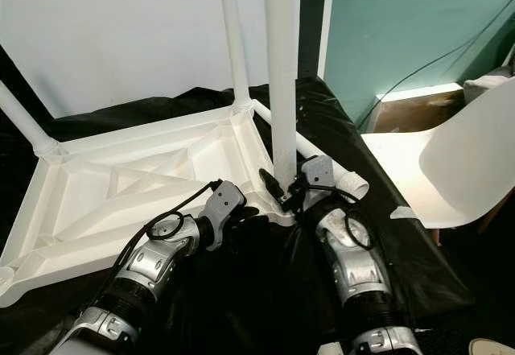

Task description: Building children table

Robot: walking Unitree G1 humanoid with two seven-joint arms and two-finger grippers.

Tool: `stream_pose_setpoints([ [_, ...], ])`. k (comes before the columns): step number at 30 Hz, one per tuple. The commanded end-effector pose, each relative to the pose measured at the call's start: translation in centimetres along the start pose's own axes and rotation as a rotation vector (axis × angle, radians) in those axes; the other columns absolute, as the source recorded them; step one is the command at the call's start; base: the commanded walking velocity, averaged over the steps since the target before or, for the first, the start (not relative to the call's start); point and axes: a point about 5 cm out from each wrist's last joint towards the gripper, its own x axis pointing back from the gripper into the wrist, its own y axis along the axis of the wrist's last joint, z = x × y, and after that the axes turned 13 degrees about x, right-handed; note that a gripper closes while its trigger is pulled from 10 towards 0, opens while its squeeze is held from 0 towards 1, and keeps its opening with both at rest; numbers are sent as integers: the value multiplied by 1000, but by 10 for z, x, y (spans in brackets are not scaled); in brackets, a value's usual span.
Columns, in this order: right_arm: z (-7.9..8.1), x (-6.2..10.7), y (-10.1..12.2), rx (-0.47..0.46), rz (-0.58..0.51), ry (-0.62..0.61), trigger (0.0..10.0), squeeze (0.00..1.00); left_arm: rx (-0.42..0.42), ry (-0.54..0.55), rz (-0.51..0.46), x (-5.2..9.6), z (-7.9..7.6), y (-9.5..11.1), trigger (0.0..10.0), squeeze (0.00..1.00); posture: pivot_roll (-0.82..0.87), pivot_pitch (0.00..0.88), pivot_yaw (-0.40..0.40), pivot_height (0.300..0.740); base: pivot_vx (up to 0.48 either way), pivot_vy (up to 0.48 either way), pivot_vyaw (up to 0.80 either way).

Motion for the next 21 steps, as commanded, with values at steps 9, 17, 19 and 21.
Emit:
stream_pose_setpoints([
  [9, 6, -2, -6, -18, 71, -173, 0, 0, 100, -57, 119, -8, -15, -36, 10000, 0, 49, 0, 30, 740, 0, 0, 0],
  [17, 20, -5, -6, -47, 56, 0, 10000, 1000, 104, -51, 117, -9, -14, -36, 10000, 0, 47, 0, 27, 740, 0, 0, 0],
  [19, 25, -4, -1, -50, 12, 138, 10000, 1000, 104, -49, 116, -9, -14, -36, 10000, 0, 44, 0, 27, 740, 0, 0, 0],
  [21, 24, -3, 0, -31, -4, 164, 10000, 1000, 103, -49, 116, -10, -14, -36, 10000, 0, 44, 0, 27, 740, 0, 0, 0],
])
